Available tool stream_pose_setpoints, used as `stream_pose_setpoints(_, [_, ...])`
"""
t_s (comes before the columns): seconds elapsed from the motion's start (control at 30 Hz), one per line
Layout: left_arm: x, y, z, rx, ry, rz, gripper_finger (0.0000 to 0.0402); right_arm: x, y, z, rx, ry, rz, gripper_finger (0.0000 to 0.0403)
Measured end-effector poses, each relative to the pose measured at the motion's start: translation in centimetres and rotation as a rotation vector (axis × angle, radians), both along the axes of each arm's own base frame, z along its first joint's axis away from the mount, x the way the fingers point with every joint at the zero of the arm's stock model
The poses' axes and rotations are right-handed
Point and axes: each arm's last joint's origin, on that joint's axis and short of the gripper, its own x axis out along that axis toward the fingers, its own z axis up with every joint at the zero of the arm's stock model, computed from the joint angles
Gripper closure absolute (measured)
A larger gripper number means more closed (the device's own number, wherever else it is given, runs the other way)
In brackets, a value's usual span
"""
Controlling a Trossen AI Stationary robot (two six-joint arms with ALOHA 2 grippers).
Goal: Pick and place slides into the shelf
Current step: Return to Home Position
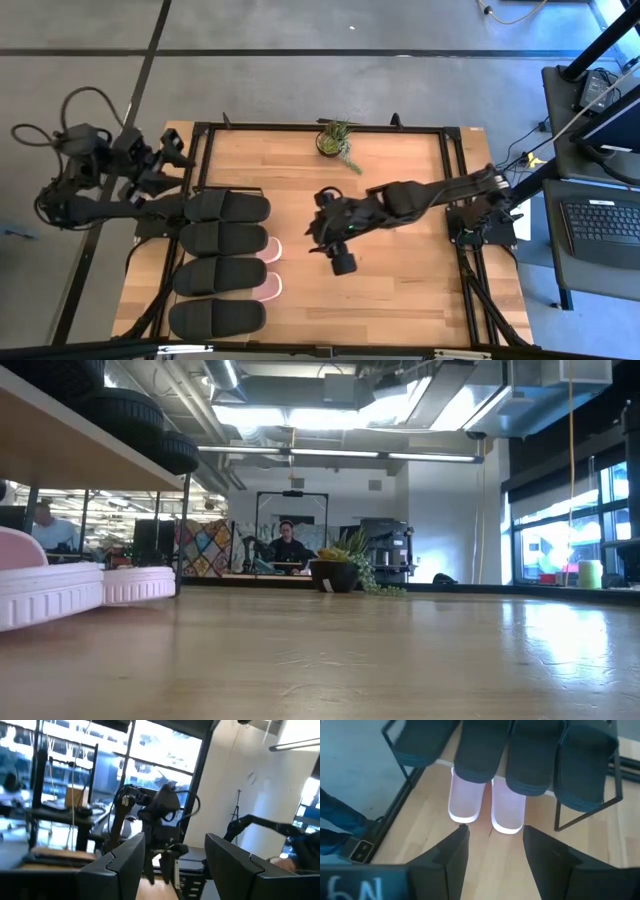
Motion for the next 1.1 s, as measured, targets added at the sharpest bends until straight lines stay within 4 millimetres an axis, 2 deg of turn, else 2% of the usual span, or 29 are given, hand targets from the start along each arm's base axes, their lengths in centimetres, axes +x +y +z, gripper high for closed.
stream_pose_setpoints(0.13, [-1.0, -0.2, -0.6, 0.058, -0.026, 0.012, 0.0203, -1.1, -0.4, 1.4, -0.004, -0.024, 0.009, 0.0215])
stream_pose_setpoints(0.27, [-1.3, -0.3, -2.6, 0.063, -0.015, 0.019, 0.0203, -1.8, -1.3, 2.6, 0.018, -0.057, 0.009, 0.0215])
stream_pose_setpoints(0.6, [-2.7, -0.6, -7.6, 0.102, -0.145, 0.01, 0.0203, -1.3, -4.0, 3.5, 0.136, -0.105, 0.03, 0.0215])
stream_pose_setpoints(0.7, [-2.8, -0.7, -8.6, 0.086, -0.148, -0.008, 0.0203, -1.0, -4.6, 2.8, 0.161, -0.128, 0.007, 0.0215])
stream_pose_setpoints(0.83, [-2.5, -0.7, -8.7, 0.094, -0.136, -0.02, 0.0203, -1.4, -5.3, 0.9, 0.218, -0.19, -0.036, 0.0215])
stream_pose_setpoints(0.97, [-1.8, -0.4, -9.6, 0.124, -0.111, 0.03, 0.0203, -3.1, -6.0, -1.3, 0.296, -0.281, -0.082, 0.0215])
stream_pose_setpoints(1.1, [-1.5, -0.1, -10.0, 0.127, -0.093, 0.132, 0.0203, -6.1, -7.1, -2.3, 0.348, -0.399, -0.147, 0.0215])
